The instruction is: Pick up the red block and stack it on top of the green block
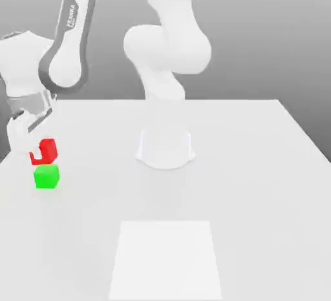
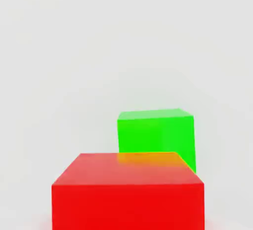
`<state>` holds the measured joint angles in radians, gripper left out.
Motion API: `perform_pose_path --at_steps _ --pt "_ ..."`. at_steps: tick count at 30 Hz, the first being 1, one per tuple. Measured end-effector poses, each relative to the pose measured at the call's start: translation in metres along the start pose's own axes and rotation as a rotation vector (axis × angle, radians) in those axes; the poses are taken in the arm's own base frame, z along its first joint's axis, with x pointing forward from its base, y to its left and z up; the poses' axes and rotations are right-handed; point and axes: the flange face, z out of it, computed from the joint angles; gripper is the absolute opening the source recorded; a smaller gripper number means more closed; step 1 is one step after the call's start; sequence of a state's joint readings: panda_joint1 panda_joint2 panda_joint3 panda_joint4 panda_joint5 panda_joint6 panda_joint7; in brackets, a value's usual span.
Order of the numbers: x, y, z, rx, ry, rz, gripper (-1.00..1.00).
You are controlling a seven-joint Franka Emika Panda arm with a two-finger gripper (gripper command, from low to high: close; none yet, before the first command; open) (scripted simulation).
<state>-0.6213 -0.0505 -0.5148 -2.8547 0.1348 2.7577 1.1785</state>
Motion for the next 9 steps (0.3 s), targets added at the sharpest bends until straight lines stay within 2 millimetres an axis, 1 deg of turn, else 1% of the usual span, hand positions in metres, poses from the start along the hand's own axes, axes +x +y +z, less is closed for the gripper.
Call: perform_pose_path --at_steps 6,9 --pt "0.004 0.002 0.016 0.013 0.028 0.004 -1.0" --pt "0.01 0.005 0.022 0.022 0.057 0.014 -1.0"
